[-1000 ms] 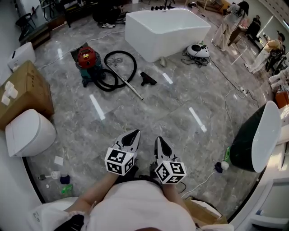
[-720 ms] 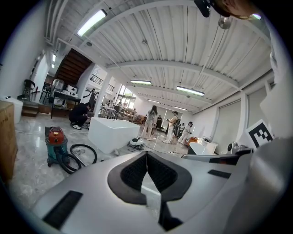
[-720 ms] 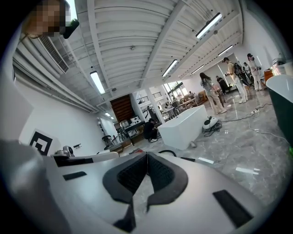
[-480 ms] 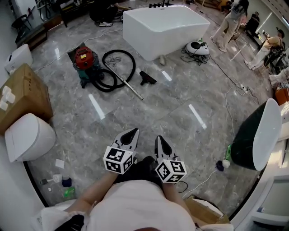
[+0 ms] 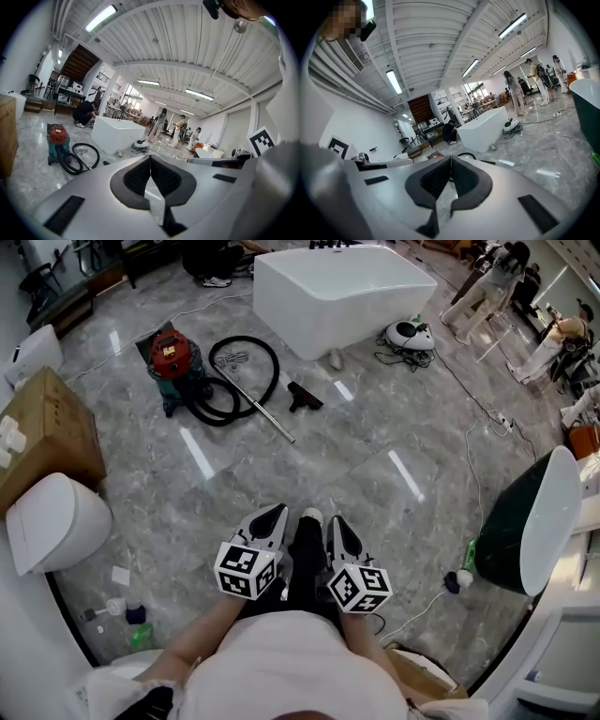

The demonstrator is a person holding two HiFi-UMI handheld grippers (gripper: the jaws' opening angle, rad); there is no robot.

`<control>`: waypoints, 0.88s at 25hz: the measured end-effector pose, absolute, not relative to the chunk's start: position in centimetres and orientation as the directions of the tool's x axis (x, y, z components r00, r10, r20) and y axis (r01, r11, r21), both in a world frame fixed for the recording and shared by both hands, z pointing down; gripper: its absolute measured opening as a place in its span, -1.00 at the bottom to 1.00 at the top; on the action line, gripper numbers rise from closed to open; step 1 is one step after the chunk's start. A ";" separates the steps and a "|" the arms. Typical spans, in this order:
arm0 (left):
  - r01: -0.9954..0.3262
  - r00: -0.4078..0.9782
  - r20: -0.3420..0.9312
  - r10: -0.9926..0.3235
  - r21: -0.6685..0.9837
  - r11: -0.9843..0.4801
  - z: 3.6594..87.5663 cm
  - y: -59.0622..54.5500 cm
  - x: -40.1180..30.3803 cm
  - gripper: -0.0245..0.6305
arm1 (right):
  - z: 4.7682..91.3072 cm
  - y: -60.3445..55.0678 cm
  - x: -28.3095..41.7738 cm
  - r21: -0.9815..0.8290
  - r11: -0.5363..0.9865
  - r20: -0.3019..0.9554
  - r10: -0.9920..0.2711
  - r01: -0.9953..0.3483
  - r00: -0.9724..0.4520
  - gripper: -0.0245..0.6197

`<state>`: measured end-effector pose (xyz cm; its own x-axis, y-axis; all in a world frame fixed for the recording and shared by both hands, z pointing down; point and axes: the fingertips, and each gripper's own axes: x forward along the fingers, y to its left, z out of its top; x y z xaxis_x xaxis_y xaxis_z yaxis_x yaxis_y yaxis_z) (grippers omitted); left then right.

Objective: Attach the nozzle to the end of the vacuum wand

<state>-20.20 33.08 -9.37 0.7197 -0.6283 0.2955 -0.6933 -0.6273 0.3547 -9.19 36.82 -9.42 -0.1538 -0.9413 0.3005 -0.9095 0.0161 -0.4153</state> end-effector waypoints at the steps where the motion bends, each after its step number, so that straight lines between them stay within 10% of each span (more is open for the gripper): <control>1: -0.698 0.715 0.297 -0.633 0.357 -0.621 -9.2 32.7 -20.3 -0.90 | -9.2 36.4 -9.1 -0.415 0.017 0.305 -0.940 -0.910 -0.157 -0.88; 22: -0.744 0.667 0.356 -0.655 0.371 -0.556 -7.2 21.7 -14.7 -0.90 | -7.8 24.0 -2.1 -0.430 0.035 0.328 -0.925 -0.902 -0.192 -0.88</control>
<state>-14.73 21.67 -7.18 0.6668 -0.6550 0.3555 -0.7439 -0.5560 0.3708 -2.10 24.02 -7.79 -0.1922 -0.9249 0.3281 -0.9021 0.0350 -0.4300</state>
